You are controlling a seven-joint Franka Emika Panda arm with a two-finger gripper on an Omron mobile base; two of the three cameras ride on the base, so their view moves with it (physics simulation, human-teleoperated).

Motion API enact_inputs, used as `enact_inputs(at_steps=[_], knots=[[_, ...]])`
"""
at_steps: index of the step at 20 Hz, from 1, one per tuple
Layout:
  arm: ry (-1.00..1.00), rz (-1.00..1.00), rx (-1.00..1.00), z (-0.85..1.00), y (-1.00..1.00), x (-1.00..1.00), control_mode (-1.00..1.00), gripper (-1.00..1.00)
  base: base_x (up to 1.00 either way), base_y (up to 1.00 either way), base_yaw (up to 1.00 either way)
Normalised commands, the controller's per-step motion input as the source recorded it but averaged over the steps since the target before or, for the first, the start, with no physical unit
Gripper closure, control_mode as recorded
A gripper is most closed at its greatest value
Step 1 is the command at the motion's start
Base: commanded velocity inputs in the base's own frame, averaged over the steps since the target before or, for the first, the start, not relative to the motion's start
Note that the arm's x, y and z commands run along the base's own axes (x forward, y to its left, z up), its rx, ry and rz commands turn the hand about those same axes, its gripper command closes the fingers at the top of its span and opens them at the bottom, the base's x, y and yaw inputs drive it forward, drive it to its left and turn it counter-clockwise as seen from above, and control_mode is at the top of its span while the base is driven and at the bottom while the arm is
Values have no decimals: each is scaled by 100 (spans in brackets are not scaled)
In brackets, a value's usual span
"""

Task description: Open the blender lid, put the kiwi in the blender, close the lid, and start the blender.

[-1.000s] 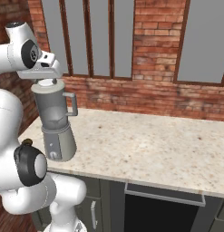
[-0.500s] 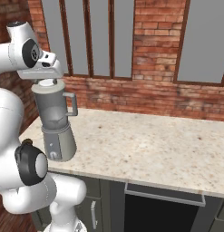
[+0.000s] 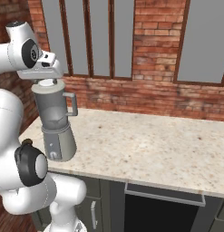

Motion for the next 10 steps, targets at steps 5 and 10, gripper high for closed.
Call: enact_inputs(at_steps=[5, 10], knots=[[-1, 0, 0, 6, 0, 0, -100, -100, 0, 0, 0], [0, 0, 0, -9, 0, 0, -100, -100, 0, 0, 0]])
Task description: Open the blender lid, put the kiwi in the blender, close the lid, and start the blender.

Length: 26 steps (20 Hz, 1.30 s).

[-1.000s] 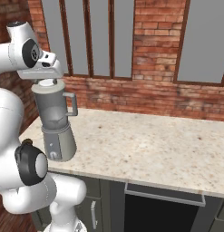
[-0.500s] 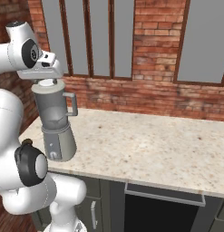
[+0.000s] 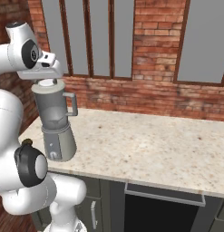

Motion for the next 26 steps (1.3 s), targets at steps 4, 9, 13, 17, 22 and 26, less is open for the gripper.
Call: enact_inputs(at_steps=[4, 9, 13, 17, 22, 26], knots=[[2, 0, 0, -18, 0, 0, -100, -100, 0, 0, 0], [6, 0, 0, -31, 0, 0, -100, -100, 0, 0, 0], [3, 0, 0, -14, -14, -12, -100, -100, 0, 0, 0], [0, 0, 0, -1, -7, -6, -100, -100, 0, 0, 0], [4, 0, 0, -27, 0, 0, -100, -100, 0, 0, 0], [5, 1, 0, -42, 2, 0, -100, -100, 0, 0, 0]])
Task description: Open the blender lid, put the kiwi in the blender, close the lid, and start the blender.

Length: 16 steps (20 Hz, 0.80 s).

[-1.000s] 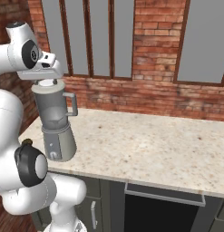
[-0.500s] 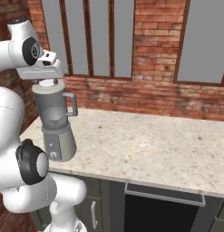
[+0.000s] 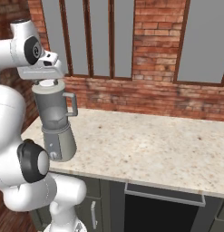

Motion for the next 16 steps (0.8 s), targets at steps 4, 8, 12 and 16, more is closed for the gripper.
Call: enact_inputs(at_steps=[4, 8, 12, 16], knots=[[4, 2, 0, -61, 1, 0, -100, -100, 0, 0, 0], [1, 2, 0, -89, 1, -3, -100, -100, 0, 0, 0], [0, 2, 0, -100, 15, -3, -100, 100, 0, 0, 0], [1, 1, 0, -62, 10, 0, -100, 100, 0, 0, 0]])
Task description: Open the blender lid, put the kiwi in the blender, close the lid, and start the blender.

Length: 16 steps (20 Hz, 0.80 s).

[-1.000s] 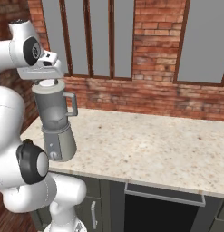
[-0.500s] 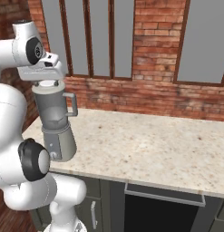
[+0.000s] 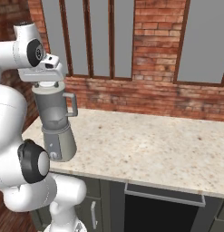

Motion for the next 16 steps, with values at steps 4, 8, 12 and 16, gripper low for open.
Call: enact_inputs(at_steps=[4, 8, 12, 16], knots=[[0, 1, 1, 5, 2, 1, -100, 100, 0, 0, 0], [-5, 0, 0, 76, 1, 0, -100, 100, 0, 0, 0], [-24, 0, 0, 100, 0, -7, -100, 100, 0, 0, 0], [-21, 0, 0, 66, -33, -40, -100, 100, 0, 0, 0]])
